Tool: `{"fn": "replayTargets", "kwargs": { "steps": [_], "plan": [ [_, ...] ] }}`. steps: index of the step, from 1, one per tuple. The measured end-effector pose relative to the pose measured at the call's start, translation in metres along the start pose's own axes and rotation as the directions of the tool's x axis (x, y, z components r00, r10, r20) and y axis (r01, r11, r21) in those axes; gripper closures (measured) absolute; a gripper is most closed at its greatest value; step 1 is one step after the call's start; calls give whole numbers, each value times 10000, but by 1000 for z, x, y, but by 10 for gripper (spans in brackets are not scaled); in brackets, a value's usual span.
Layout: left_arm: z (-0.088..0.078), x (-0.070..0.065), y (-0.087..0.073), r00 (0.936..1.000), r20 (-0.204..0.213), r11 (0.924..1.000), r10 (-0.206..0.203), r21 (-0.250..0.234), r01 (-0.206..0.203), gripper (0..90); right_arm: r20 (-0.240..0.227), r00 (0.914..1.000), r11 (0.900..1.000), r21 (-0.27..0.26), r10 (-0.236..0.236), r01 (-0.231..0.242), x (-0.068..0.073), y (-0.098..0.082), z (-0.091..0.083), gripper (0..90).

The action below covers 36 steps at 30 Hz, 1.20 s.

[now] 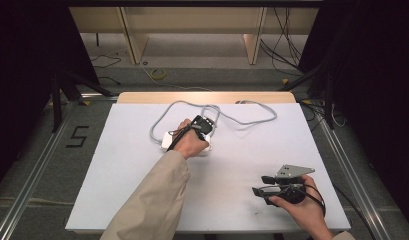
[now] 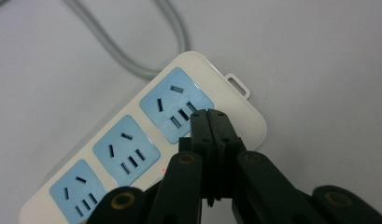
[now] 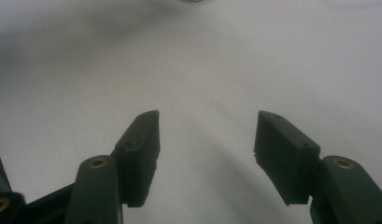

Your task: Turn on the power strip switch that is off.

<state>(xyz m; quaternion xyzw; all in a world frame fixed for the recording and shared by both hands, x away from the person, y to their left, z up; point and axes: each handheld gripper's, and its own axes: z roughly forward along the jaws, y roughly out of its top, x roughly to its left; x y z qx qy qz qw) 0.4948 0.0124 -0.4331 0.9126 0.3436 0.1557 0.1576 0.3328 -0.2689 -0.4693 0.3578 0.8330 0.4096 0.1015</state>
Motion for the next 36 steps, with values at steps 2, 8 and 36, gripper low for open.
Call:
{"fn": "replayTargets", "kwargs": {
  "steps": [2,8,36],
  "plan": [
    [0,0,0,10000,2,10000,-46,-32,46,898,-2,10000,10000,-2,1,-1,0,0,0,414],
    [1,0,0,10000,-61,10000,-40,-9,40,898,1,10000,10000,1,-15,15,0,0,0,413],
    [3,0,0,9999,-46,9998,-137,148,138,899,-4,10000,10000,0,-39,39,1,0,0,414]
  ]
}}
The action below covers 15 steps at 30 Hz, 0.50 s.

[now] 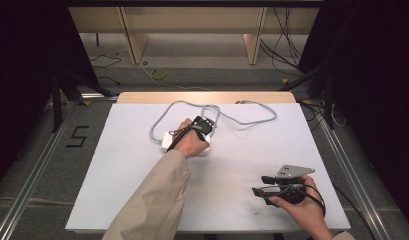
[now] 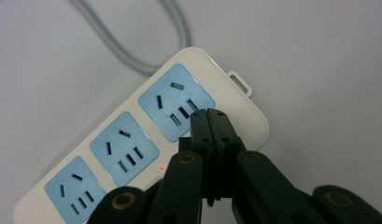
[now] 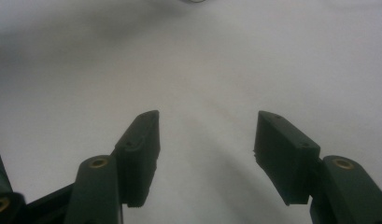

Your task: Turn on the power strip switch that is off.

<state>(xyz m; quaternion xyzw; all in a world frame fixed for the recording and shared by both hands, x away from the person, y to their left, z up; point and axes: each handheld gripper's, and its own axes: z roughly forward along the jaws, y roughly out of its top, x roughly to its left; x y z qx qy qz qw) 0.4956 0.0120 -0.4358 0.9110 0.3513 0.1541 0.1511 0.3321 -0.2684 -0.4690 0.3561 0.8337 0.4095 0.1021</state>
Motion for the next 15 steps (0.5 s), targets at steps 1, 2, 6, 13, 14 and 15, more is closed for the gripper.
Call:
{"fn": "replayTargets", "kwargs": {
  "steps": [1,2,6,13,14,15],
  "plan": [
    [0,0,0,10000,7,10000,-7,3,7,899,3,10000,10000,0,0,0,0,0,0,414],
    [0,0,0,10000,3,10000,-13,-1,13,899,1,10000,10000,1,1,-1,0,0,0,414],
    [0,-1,0,10000,-84,10000,-5,7,5,899,6,10000,10000,15,-13,13,0,0,0,416],
    [1,-3,1,9997,-196,9999,148,22,-148,899,25,10000,10000,9,-24,24,0,0,0,416],
    [1,-4,1,9997,-197,9999,152,40,-151,899,22,10000,10000,-3,-21,21,0,0,0,416],
    [2,-4,0,9996,-208,9998,173,108,-171,899,17,10000,10000,-5,-30,30,0,0,0,416]
  ]
}}
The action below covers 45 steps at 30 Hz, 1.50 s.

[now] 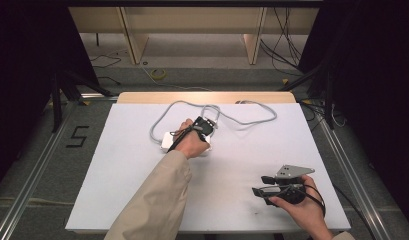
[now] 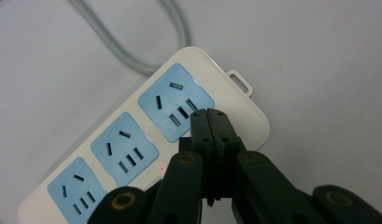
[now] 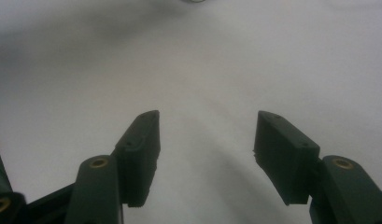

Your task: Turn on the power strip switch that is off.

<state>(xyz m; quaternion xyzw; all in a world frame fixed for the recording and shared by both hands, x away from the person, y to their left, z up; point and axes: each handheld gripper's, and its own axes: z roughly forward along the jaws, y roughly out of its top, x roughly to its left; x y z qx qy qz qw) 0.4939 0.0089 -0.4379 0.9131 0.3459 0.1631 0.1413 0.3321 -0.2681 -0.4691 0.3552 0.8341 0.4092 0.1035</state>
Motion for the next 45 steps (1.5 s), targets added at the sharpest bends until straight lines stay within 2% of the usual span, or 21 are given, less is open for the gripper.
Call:
{"fn": "replayTargets", "kwargs": {
  "steps": [1,14,17,20,26,31,32,37,42,45],
  "plan": [
    [0,1,0,9999,-132,9998,65,167,-63,900,2,10000,10000,5,2,-2,0,0,0,416],
    [0,1,-2,9999,-79,9999,130,-23,-130,898,-21,10000,10000,18,5,-5,0,0,0,418],
    [-1,2,-2,9995,-229,9998,197,-79,-199,898,2,10000,10000,4,52,-52,-1,0,0,418],
    [-1,3,-3,9999,-104,9999,101,-93,-102,898,3,10000,10000,-8,59,-59,-1,0,0,418],
    [-7,4,-3,9999,-98,9982,-79,-604,73,896,13,10000,10000,8,47,-47,-1,0,-1,418],
    [-13,6,-5,9998,-112,9963,-173,-846,163,887,12,10000,10000,6,40,-40,-1,0,-1,418],
    [-15,6,-5,9998,-123,9958,-170,-897,159,852,19,10000,10000,4,41,-41,-1,0,-1,418],
    [-21,7,-7,9998,-64,9947,-162,-1012,154,848,25,10000,10000,-7,60,-60,-1,0,0,418],
    [-27,7,-12,9993,173,9899,-324,-1374,345,805,37,10000,10000,21,38,-38,-1,0,0,418],
    [-33,5,-18,9986,358,9816,-389,-1858,449,757,43,10000,10000,20,14,-14,-1,0,0,418]
  ]
}}
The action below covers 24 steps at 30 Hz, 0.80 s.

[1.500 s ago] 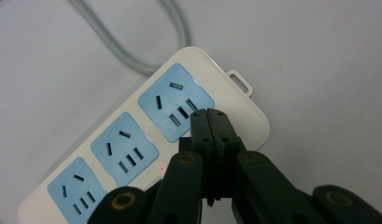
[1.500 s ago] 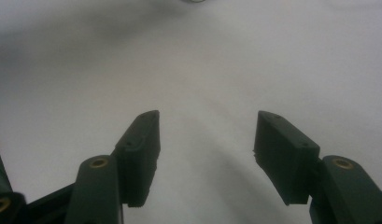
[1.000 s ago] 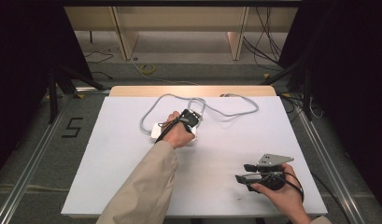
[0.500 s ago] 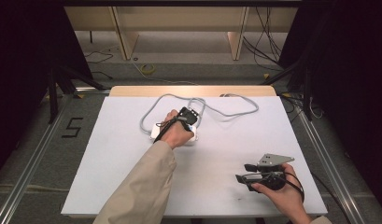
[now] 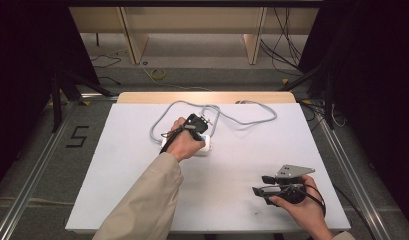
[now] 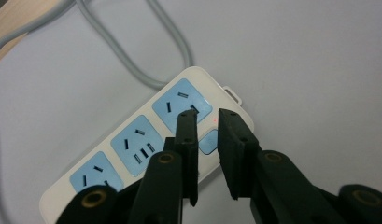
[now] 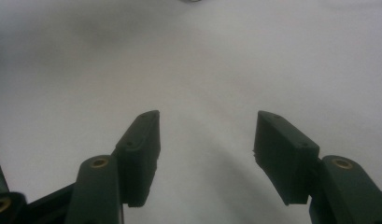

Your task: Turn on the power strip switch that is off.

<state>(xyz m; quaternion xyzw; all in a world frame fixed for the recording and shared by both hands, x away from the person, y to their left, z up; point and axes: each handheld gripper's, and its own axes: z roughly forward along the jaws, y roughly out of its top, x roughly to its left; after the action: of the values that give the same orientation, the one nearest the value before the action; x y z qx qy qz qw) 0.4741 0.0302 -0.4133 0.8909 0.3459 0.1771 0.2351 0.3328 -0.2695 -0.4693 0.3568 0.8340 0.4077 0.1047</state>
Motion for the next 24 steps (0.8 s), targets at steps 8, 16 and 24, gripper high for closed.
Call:
{"fn": "replayTargets", "kwargs": {
  "steps": [8,16,24],
  "plan": [
    [-20,-4,-15,9998,188,9947,68,-1023,-49,520,9,10000,10000,14,7,-7,1,0,1,417],
    [-32,-9,-39,9997,225,9891,-52,-1467,85,303,7,10000,10000,21,15,-15,1,0,1,417],
    [-47,-8,-66,9996,294,9763,10,-2163,54,265,20,10000,10000,-4,50,-50,1,0,1,417]
  ]
}}
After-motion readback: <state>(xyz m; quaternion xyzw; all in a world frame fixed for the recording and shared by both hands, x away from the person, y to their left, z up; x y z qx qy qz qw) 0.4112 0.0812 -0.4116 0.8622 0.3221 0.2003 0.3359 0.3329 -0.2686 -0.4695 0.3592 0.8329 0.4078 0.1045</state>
